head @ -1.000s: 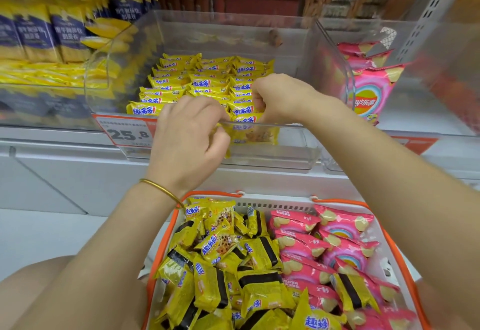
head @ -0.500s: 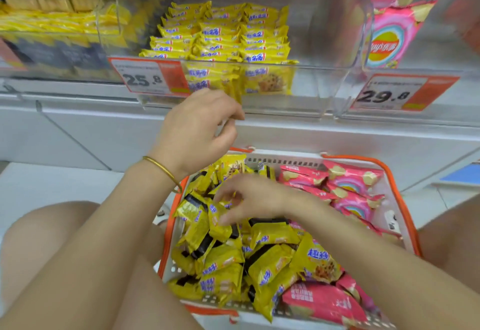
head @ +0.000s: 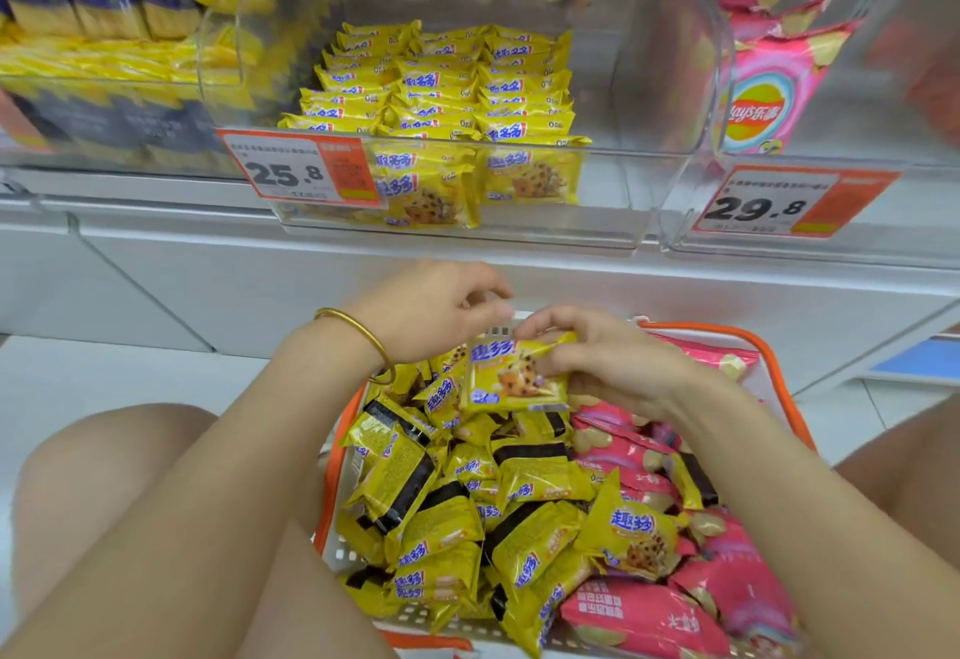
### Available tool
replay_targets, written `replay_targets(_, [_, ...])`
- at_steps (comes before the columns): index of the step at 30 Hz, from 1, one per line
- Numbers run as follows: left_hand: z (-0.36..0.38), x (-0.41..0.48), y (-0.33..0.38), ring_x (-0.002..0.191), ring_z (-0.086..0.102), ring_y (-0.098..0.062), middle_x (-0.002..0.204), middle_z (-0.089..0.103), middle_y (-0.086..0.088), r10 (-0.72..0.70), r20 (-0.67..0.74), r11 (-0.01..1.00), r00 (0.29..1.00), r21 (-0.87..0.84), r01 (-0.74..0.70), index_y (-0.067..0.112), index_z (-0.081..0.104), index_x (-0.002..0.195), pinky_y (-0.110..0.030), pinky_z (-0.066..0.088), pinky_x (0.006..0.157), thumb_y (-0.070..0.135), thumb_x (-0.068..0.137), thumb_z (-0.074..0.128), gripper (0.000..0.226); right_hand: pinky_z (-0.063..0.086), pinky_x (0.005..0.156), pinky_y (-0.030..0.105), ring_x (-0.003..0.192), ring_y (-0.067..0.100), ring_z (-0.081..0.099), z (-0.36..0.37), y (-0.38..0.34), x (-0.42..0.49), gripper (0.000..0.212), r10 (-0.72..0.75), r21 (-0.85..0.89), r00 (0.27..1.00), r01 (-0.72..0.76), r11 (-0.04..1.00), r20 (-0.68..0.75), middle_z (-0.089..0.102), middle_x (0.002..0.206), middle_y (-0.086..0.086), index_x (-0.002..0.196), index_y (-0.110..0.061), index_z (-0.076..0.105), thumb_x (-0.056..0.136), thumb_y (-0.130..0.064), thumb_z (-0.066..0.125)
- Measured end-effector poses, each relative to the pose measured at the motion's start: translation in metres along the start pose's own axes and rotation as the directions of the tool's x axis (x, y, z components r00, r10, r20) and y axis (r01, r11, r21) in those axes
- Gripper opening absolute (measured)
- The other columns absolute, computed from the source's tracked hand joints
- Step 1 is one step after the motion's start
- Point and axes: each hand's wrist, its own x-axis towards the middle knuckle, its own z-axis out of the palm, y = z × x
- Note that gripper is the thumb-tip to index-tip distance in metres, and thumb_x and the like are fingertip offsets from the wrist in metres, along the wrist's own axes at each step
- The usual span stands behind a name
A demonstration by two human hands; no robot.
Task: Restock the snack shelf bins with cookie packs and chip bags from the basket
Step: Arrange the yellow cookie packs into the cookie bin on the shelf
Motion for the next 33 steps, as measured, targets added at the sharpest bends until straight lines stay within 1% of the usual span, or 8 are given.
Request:
replay_targets(5, [0.001, 0.006, 0.009, 0.076, 0.058, -0.010, 0.094, 0.058, 0.000, 0.031, 0.002, 0.971, 1.000, -0.238, -0.029, 0.026, 0.055, 0.124, -0.022, 0.047, 0.072, 0.035, 0.085, 0.064, 0.041, 0.051, 0.062, 0.022, 0.069, 0.015, 0.058, -0.019, -0.026, -0.023, 0.020, -0.088, 0.195, 0.996, 0.081, 0.978, 0.030, 0.059, 0.085, 0.008, 0.095, -0.010, 0.057, 0.085, 0.008, 0.053])
replay_targets(10, [-0.013, 0.011, 0.026, 0.065, 0.051, -0.006, 0.079, 0.052, 0.006, 0.124, -0.343, 0.866, 0.931, -0.420, -0.271, 0.027, 0.058, 0.110, -0.018, 0.048, 0.062, 0.026, 0.077, 0.075, 0.037, 0.050, 0.058, 0.020, 0.063, 0.003, 0.062, -0.026, -0.086, -0.046, 0.034, -0.236, -0.512, 0.969, 0.165, 0.843, -0.076, 0.068, 0.080, -0.002, 0.096, -0.018, 0.068, 0.065, -0.027, 0.077])
replay_targets(13, [-0.023, 0.010, 0.035, 0.081, 0.056, -0.009, 0.094, 0.056, 0.005, 0.112, -0.707, 0.818, 0.698, -0.333, -0.469, 0.026, 0.049, 0.119, -0.020, 0.048, 0.071, 0.024, 0.082, 0.068, 0.041, 0.051, 0.062, 0.022, 0.063, 0.006, 0.061, -0.027, -0.129, -0.054, 0.039, -0.449, -0.513, 0.884, 0.327, 0.794, -0.132, 0.069, 0.078, 0.000, 0.094, -0.015, 0.067, 0.058, -0.027, 0.075])
replay_targets(16, [-0.032, 0.014, 0.024, 0.104, 0.054, -0.023, 0.114, 0.057, -0.005, 0.208, -0.867, 0.963, 0.452, 0.101, -0.249, 0.010, 0.050, 0.125, -0.030, 0.041, 0.090, 0.024, 0.088, 0.059, 0.041, 0.052, 0.064, 0.018, 0.063, 0.000, 0.059, -0.029, -0.159, -0.042, 0.032, -0.656, -0.460, 0.712, 0.508, 0.728, -0.252, 0.065, 0.080, -0.007, 0.101, -0.013, 0.063, 0.073, -0.008, 0.076])
replay_targets(19, [-0.033, 0.018, 0.012, 0.116, 0.049, -0.028, 0.123, 0.056, -0.008, 0.213, -0.831, 0.973, 0.514, 0.227, -0.037, 0.012, 0.054, 0.125, -0.037, 0.033, 0.098, 0.023, 0.088, 0.052, 0.039, 0.045, 0.059, 0.012, 0.061, 0.000, 0.053, -0.028, -0.175, -0.013, 0.032, -0.680, -0.672, 0.676, 0.365, 0.644, -0.284, 0.061, 0.082, -0.006, 0.104, -0.017, 0.064, 0.075, -0.012, 0.076])
replay_targets(23, [-0.028, 0.019, 0.010, 0.117, 0.047, -0.028, 0.123, 0.056, -0.006, 0.156, -0.813, 0.981, 0.561, 0.192, 0.005, 0.015, 0.055, 0.122, -0.037, 0.030, 0.097, 0.018, 0.084, 0.048, 0.039, 0.044, 0.062, 0.022, 0.072, 0.014, 0.054, -0.030, -0.178, 0.015, 0.039, -0.526, -0.925, 0.835, 0.061, 0.376, -0.159, 0.053, 0.081, -0.005, 0.109, -0.018, 0.067, 0.072, -0.018, 0.078])
replay_targets(26, [-0.027, 0.020, 0.009, 0.114, 0.048, -0.026, 0.118, 0.059, -0.003, 0.156, -0.805, 0.982, 0.573, 0.191, 0.001, 0.016, 0.058, 0.118, -0.035, 0.026, 0.096, 0.019, 0.084, 0.045, 0.037, 0.036, 0.070, 0.022, 0.085, 0.015, 0.050, -0.029, -0.175, 0.033, 0.037, -0.455, -0.983, 0.887, 0.002, 0.184, -0.083, 0.053, 0.091, -0.004, 0.106, -0.017, 0.067, 0.072, -0.024, 0.079])
replay_targets(33, [-0.025, 0.023, 0.007, 0.105, 0.052, -0.024, 0.104, 0.065, 0.003, 0.201, -0.766, 0.957, 0.611, 0.288, 0.046, 0.019, 0.064, 0.104, -0.034, 0.022, 0.094, 0.021, 0.082, 0.038, 0.034, 0.040, 0.059, 0.028, 0.082, 0.026, 0.056, -0.021, -0.181, 0.056, 0.045, -0.233, -0.999, 0.972, 0.014, 0.039, 0.005, 0.061, 0.086, 0.005, 0.093, -0.011, 0.060, 0.064, -0.036, 0.085])
